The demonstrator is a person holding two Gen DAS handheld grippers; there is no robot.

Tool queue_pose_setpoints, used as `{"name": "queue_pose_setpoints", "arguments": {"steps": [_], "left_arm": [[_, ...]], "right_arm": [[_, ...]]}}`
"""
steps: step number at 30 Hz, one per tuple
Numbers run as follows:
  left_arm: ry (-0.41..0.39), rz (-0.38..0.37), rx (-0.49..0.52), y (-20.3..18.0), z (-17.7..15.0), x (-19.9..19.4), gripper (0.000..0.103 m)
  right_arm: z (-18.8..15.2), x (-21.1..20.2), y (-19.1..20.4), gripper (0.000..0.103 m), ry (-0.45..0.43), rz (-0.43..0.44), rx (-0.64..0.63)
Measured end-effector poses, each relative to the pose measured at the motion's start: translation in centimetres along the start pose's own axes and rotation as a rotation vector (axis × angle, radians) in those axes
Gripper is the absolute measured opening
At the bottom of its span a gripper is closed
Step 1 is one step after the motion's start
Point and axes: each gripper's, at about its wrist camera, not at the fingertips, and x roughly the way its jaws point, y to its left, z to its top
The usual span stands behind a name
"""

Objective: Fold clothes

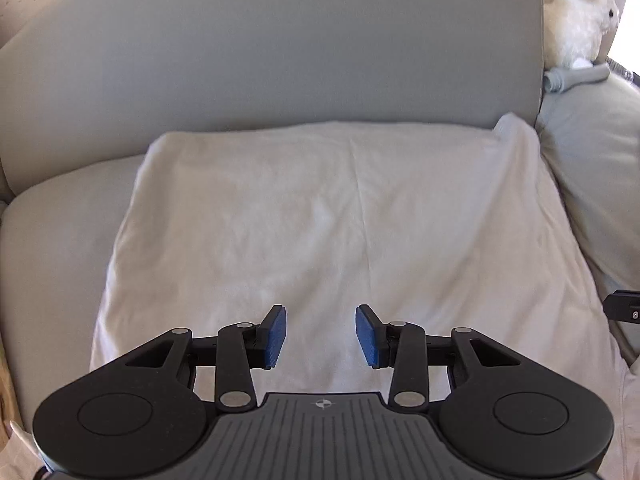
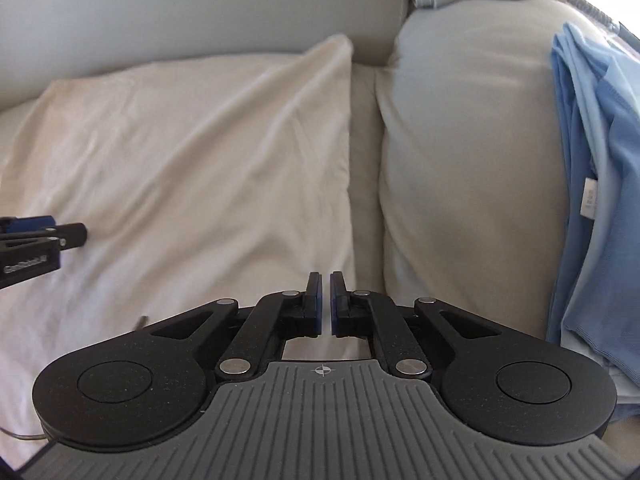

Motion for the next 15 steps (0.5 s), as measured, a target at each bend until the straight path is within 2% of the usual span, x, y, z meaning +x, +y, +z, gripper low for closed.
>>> {"name": "queue_pose_setpoints", "arguments": {"steps": [2, 5, 7, 12, 15], "left_arm": [[-0.029, -0.016, -0.036, 1.4, -0.4, -1.0, 0.038], [-0.030, -0.014, -0.059, 3.3, -1.4, -1.8, 0.038], [-0.026, -0.015, -0.073, 4.1, -2.5, -2.2, 0.038], [-0.003, -0.062, -0.108, 5.4, -6.6, -3.8, 0.037], [0.031, -0.062, -0.123, 5.8, -9.1, -4.0, 0.038]], "right_arm": [[0.0, -1.5, 2.3, 0.009, -0.035, 0.049, -0.050], [-0.3, -1.9, 5.1, 0.009, -0.048, 0.101, -0.080], [-1.1, -1.7, 7.1, 0.013, -0.031, 0.135, -0.062], [-3.1, -0.4, 10.5, 0.013, -0.002, 0.197, -0.026], [-4.7, 0.2, 11.7, 0.015, 0.057, 0.203, 0.006]]}}
